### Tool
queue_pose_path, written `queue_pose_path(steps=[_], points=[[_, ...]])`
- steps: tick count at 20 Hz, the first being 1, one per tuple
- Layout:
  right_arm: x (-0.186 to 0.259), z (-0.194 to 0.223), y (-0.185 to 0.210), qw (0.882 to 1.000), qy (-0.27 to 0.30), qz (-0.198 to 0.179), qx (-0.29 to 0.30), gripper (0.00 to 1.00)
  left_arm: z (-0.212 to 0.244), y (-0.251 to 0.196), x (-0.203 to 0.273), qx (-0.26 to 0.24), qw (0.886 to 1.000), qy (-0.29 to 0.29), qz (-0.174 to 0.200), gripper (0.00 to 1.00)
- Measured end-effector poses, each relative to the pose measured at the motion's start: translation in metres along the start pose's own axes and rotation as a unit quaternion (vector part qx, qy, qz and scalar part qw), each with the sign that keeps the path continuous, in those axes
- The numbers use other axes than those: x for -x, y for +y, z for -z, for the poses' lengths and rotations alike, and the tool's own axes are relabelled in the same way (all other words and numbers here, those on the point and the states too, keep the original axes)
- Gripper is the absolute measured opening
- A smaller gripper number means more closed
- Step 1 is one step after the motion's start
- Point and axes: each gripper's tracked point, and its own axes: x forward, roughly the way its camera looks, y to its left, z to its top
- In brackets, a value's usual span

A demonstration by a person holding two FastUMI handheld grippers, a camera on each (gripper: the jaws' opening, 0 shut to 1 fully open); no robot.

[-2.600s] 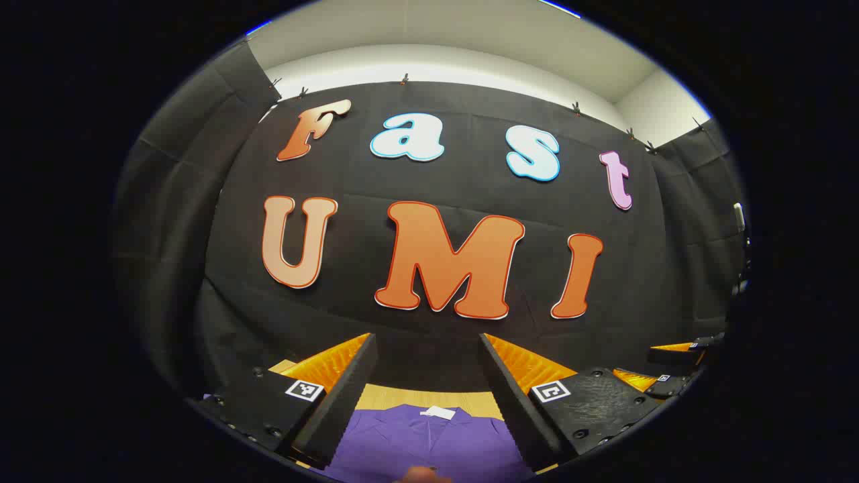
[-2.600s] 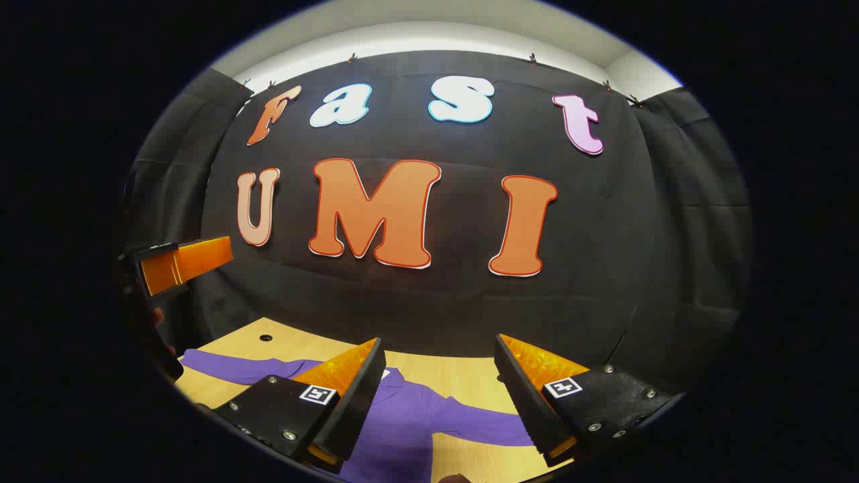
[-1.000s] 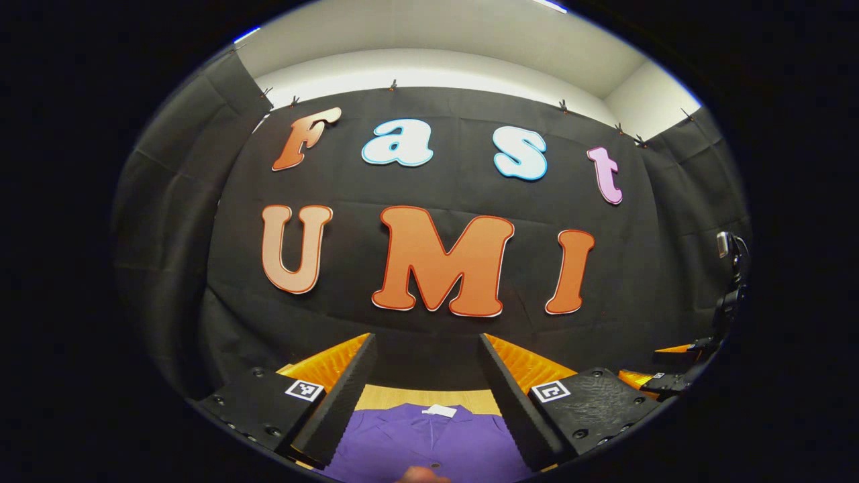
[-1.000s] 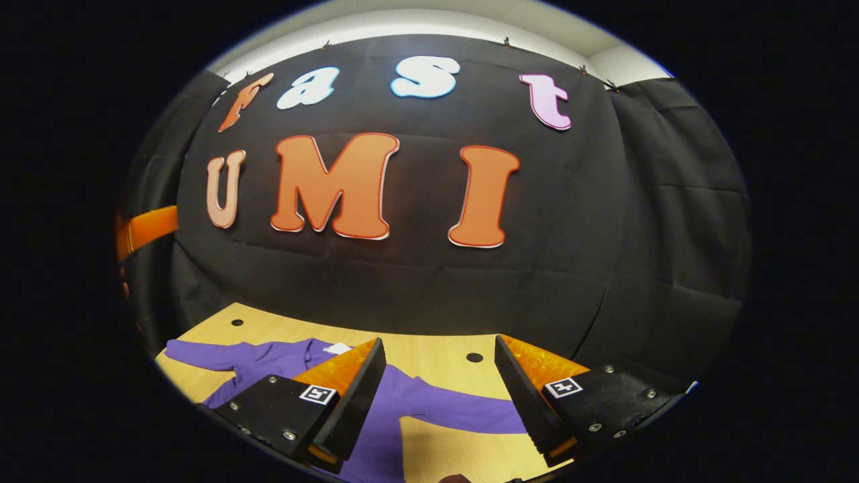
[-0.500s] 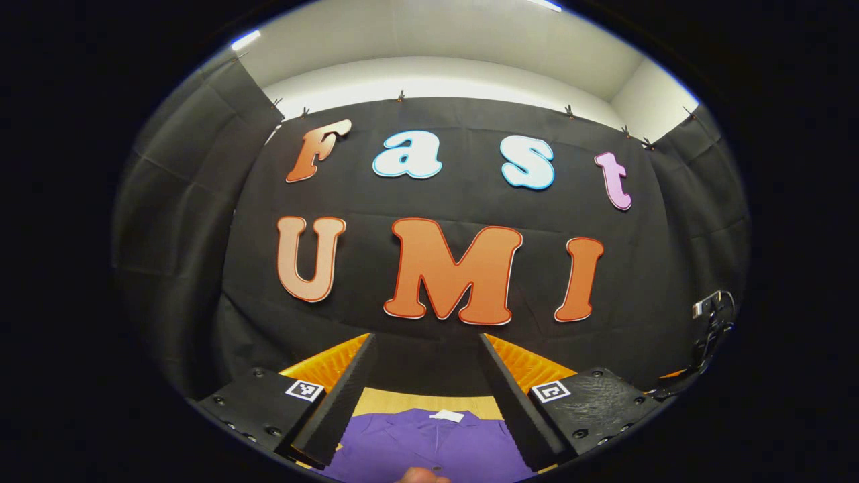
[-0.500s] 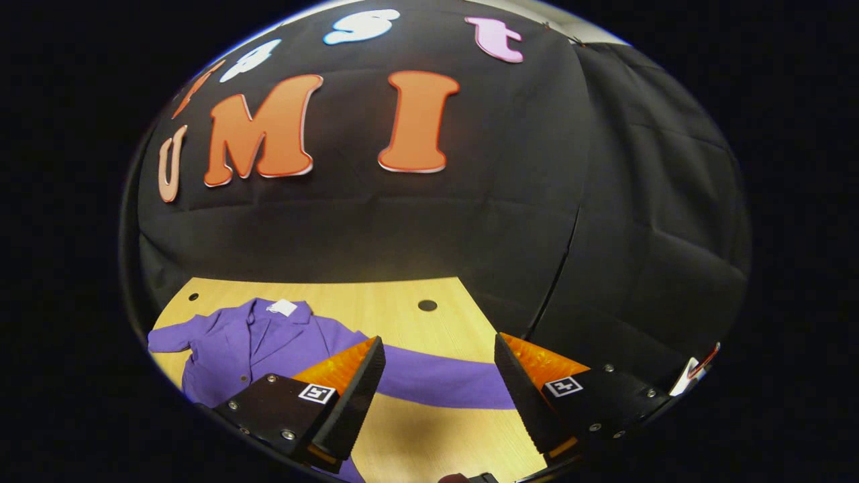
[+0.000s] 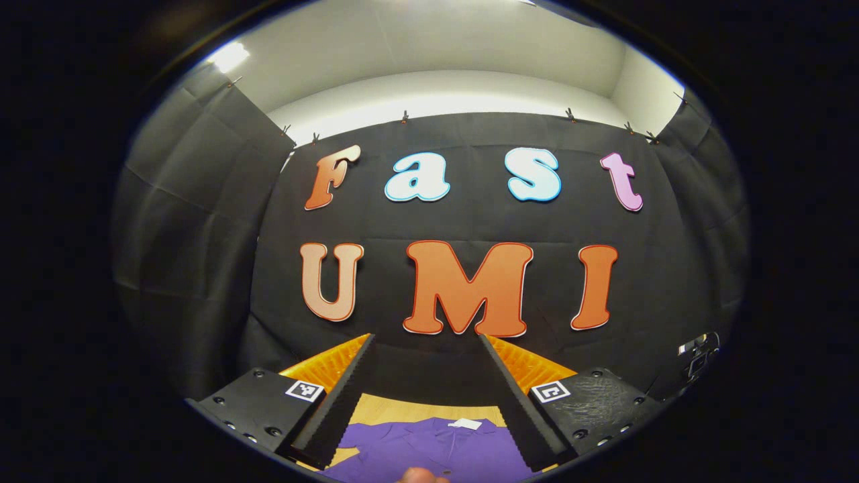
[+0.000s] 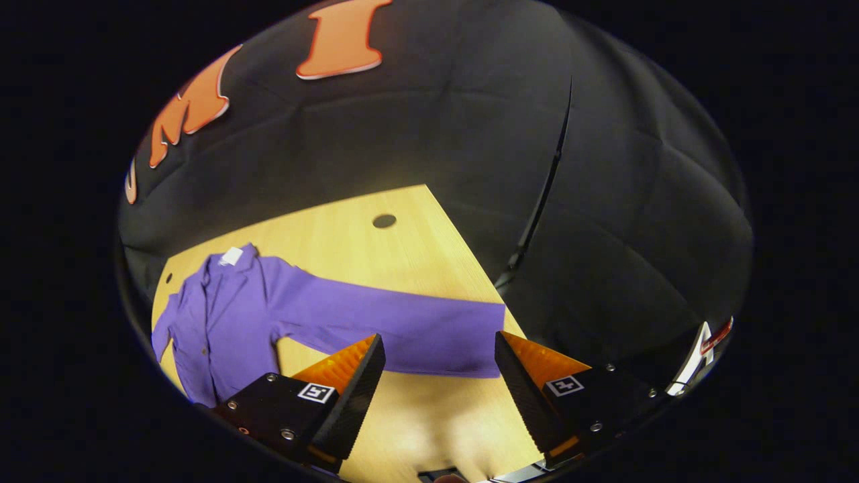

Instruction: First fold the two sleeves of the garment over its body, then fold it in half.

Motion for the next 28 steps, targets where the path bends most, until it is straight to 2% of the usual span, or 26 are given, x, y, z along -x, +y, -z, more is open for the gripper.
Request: queue_pose_path(steps=[3, 6, 10, 11, 15, 17, 18, 19, 20, 23, 25, 26, 28], points=[[-0.018, 0.005, -0.016, 1.000, 0.030, 0.002, 0.002, 0.98, 0.002, -0.003, 0.006, -0.004, 1.000, 0.008, -0.011, 0.94], [-0.023, 0.012, -0.016, 0.997, 0.066, -0.016, -0.023, 0.98, -0.001, -0.004, 0.007, -0.008, 1.000, 0.013, -0.018, 0.96], [-0.039, 0.018, -0.021, 0.994, 0.103, -0.013, -0.035, 0.98, -0.013, -0.004, 0.005, -0.018, 0.999, 0.014, -0.022, 0.94], [-0.043, 0.021, -0.023, 0.992, 0.113, -0.013, -0.046, 0.98, -0.016, -0.004, 0.004, -0.020, 0.999, 0.014, -0.024, 0.96], [-0.049, 0.030, -0.028, 0.980, 0.163, -0.032, -0.105, 0.98, -0.018, 0.002, 0.006, -0.033, 0.999, 0.017, -0.036, 0.94], [-0.057, 0.034, -0.027, 0.976, 0.181, -0.038, -0.116, 0.98, -0.015, 0.002, 0.009, -0.037, 0.998, 0.022, -0.040, 0.96], [-0.062, 0.037, -0.026, 0.974, 0.188, -0.039, -0.118, 0.98, -0.010, 0.005, 0.009, -0.038, 0.998, 0.026, -0.043, 0.94], [-0.064, 0.040, -0.027, 0.973, 0.195, -0.040, -0.119, 0.98, -0.006, 0.005, 0.010, -0.037, 0.998, 0.032, -0.045, 0.96], [-0.066, 0.043, -0.027, 0.971, 0.205, -0.038, -0.119, 0.97, -0.001, 0.007, 0.011, -0.038, 0.997, 0.038, -0.048, 0.99], [-0.074, 0.054, -0.023, 0.966, 0.229, -0.041, -0.112, 0.94, 0.010, 0.011, 0.014, -0.044, 0.996, 0.054, -0.055, 0.94], [-0.080, 0.061, -0.027, 0.965, 0.241, -0.028, -0.104, 0.92, 0.013, 0.013, 0.014, -0.048, 0.995, 0.062, -0.060, 0.96], [-0.084, 0.061, -0.032, 0.966, 0.240, -0.015, -0.098, 0.91, 0.017, 0.015, 0.015, -0.051, 0.995, 0.066, -0.062, 0.94], [-0.086, 0.059, -0.032, 0.965, 0.239, -0.014, -0.105, 0.84, 0.021, 0.017, 0.016, -0.054, 0.994, 0.072, -0.066, 0.94]])
